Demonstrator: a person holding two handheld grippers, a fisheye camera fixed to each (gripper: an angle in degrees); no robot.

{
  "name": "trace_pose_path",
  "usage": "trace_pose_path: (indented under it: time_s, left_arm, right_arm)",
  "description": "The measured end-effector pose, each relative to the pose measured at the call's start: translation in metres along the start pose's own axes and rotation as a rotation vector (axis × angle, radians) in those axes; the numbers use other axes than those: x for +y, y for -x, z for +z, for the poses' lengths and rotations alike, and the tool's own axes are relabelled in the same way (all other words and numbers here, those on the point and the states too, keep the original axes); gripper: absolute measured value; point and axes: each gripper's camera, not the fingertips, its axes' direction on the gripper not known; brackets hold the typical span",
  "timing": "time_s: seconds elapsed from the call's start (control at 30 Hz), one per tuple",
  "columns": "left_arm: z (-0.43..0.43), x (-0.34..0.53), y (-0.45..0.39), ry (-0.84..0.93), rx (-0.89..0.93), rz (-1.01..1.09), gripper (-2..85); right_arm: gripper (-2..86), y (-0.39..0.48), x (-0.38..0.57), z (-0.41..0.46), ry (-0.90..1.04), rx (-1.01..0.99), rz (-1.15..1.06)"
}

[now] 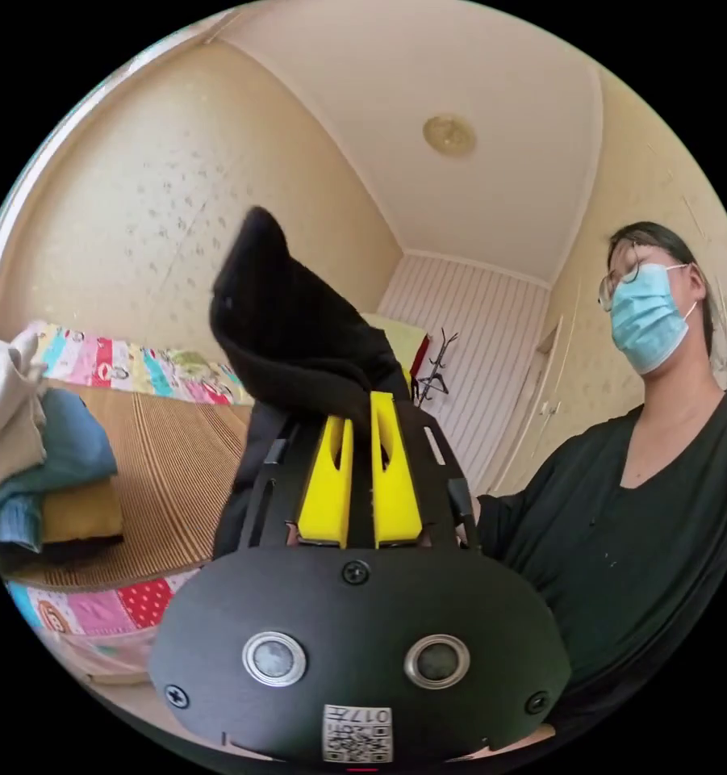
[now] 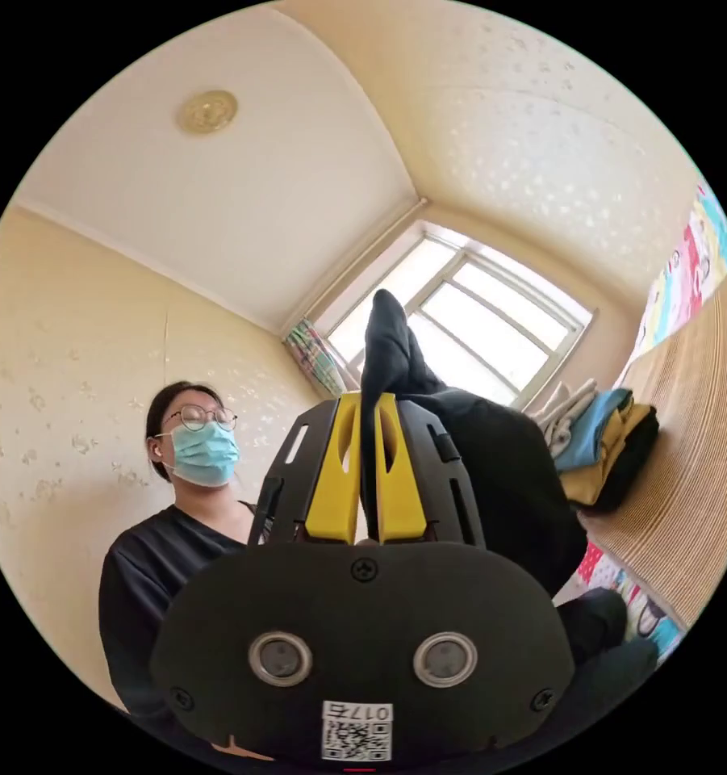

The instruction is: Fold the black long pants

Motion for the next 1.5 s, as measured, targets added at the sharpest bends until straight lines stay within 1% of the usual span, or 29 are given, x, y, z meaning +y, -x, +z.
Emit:
trace_pose_path:
  time_s: [0.03, 0.1, 0.13, 0.2, 0.27, 0.3, 0.33, 0.37, 0.43, 0.5, 0.57, 0.67, 0.77, 0.87, 0.9, 0.97, 1.03, 1.07, 1.13, 1.17, 1.2, 1.23, 1.27, 1.3, 1.33, 1.37, 1.4, 1.43, 1.5]
  left_arm:
    - [-0.014, -0.014, -0.003, -0.023, -0.028, 0.023, 3.0]
    - [-0.049, -0.074, -0.032, -0.048, -0.125, 0.184, 1.9]
    - [-0.054, -0.088, -0.041, -0.048, -0.146, 0.217, 1.7]
    - [-0.067, -0.135, -0.084, -0.073, -0.227, 0.319, 1.1]
    - [-0.078, -0.158, -0.118, -0.131, -0.243, 0.382, 0.8]
    - [-0.085, -0.172, -0.135, -0.159, -0.248, 0.387, 0.6]
    - [-0.088, -0.178, -0.142, -0.171, -0.251, 0.385, 0.5]
    - [-0.095, -0.187, -0.155, -0.194, -0.234, 0.398, 0.3]
    - [-0.109, -0.193, -0.175, -0.267, -0.204, 0.437, 0.1]
    - [-0.121, -0.199, -0.21, -0.357, -0.259, 0.497, -0.1]
    - [-0.127, -0.209, -0.232, -0.418, -0.294, 0.502, -0.3]
    - [-0.141, -0.235, -0.256, -0.5, -0.223, 0.489, -0.5]
    - [-0.145, -0.276, -0.279, -0.499, -0.168, 0.505, -0.5]
    - [-0.133, -0.321, -0.287, -0.474, -0.182, 0.475, -0.4]
    - [-0.124, -0.336, -0.284, -0.461, -0.199, 0.452, -0.4]
    - [-0.105, -0.356, -0.267, -0.435, -0.229, 0.401, -0.3]
    - [-0.078, -0.372, -0.235, -0.397, -0.255, 0.324, -0.2]
    - [-0.055, -0.38, -0.206, -0.369, -0.278, 0.262, -0.1]
    - [-0.015, -0.388, -0.153, -0.337, -0.319, 0.169, 0.2]
    - [0.02, -0.396, -0.11, -0.309, -0.362, 0.103, 0.7]
    - [0.06, -0.406, -0.064, -0.267, -0.414, 0.052, 1.5]
    - [0.081, -0.41, -0.042, -0.245, -0.441, 0.04, 2.0]
    - [0.125, -0.412, 0.006, -0.172, -0.499, 0.035, 3.3]
    - [0.163, -0.405, 0.054, -0.051, -0.55, -0.033, 4.9]
    - [0.176, -0.398, 0.076, 0.011, -0.567, -0.08, 5.9]
    - [0.193, -0.381, 0.107, 0.093, -0.566, -0.115, 7.8]
    - [0.199, -0.357, 0.126, 0.122, -0.539, -0.082, 8.0]
    - [0.2, -0.343, 0.133, 0.139, -0.532, -0.063, 8.1]
    - [0.206, -0.286, 0.164, 0.28, -0.535, -0.051, 8.6]
  right_arm:
    - [2.0, 0.025, -0.019, 0.002, -0.014, -0.035, -0.082]
    - [1.8, 0.065, -0.05, 0.012, -0.04, -0.108, -0.187]
    - [1.7, 0.097, -0.07, 0.025, -0.033, -0.143, -0.28]
    - [1.6, 0.149, -0.097, 0.047, 0.004, -0.163, -0.395]
    - [1.5, 0.2, -0.116, 0.068, 0.022, -0.121, -0.462]
    - [1.5, 0.231, -0.123, 0.082, 0.037, -0.061, -0.5]
    - [1.5, 0.256, -0.127, 0.097, 0.04, 0.015, -0.515]
    - [1.5, 0.267, -0.128, 0.104, 0.035, 0.042, -0.523]
    - [1.4, 0.301, -0.129, 0.128, 0.033, 0.017, -0.564]
    - [1.3, 0.327, -0.131, 0.143, 0.016, 0.016, -0.595]
    - [1.3, 0.348, -0.137, 0.159, 0.017, 0.028, -0.614]
    - [1.1, 0.376, -0.151, 0.189, 0.057, -0.022, -0.62]
    - [1.1, 0.406, -0.161, 0.214, 0.017, 0.015, -0.643]
    - [1.1, 0.422, -0.172, 0.23, -0.042, 0.042, -0.633]
    - [1.2, 0.423, -0.177, 0.235, -0.066, 0.089, -0.633]
    - [1.2, 0.415, -0.184, 0.241, -0.102, 0.189, -0.63]
    - [1.3, 0.378, -0.198, 0.24, -0.145, 0.325, -0.598]
    - [1.3, 0.364, -0.202, 0.238, -0.154, 0.355, -0.586]
    - [1.4, 0.292, -0.226, 0.226, -0.19, 0.501, -0.523]
    - [1.4, 0.269, -0.235, 0.223, -0.2, 0.563, -0.505]
    - [1.5, 0.222, -0.254, 0.219, -0.214, 0.716, -0.484]
    - [1.7, 0.17, -0.273, 0.216, -0.22, 0.918, -0.466]
    - [1.8, 0.143, -0.28, 0.213, -0.219, 1.023, -0.448]
    - [2.0, 0.089, -0.287, 0.203, -0.196, 1.208, -0.377]
    - [2.3, 0.04, -0.284, 0.184, -0.181, 1.332, -0.26]
    - [2.4, 0.021, -0.278, 0.174, -0.182, 1.357, -0.214]
    - [2.6, -0.011, -0.26, 0.156, -0.173, 1.355, -0.182]
    - [2.7, -0.039, -0.24, 0.144, -0.116, 1.335, -0.188]
    - [2.9, -0.08, -0.203, 0.128, -0.014, 1.34, -0.154]
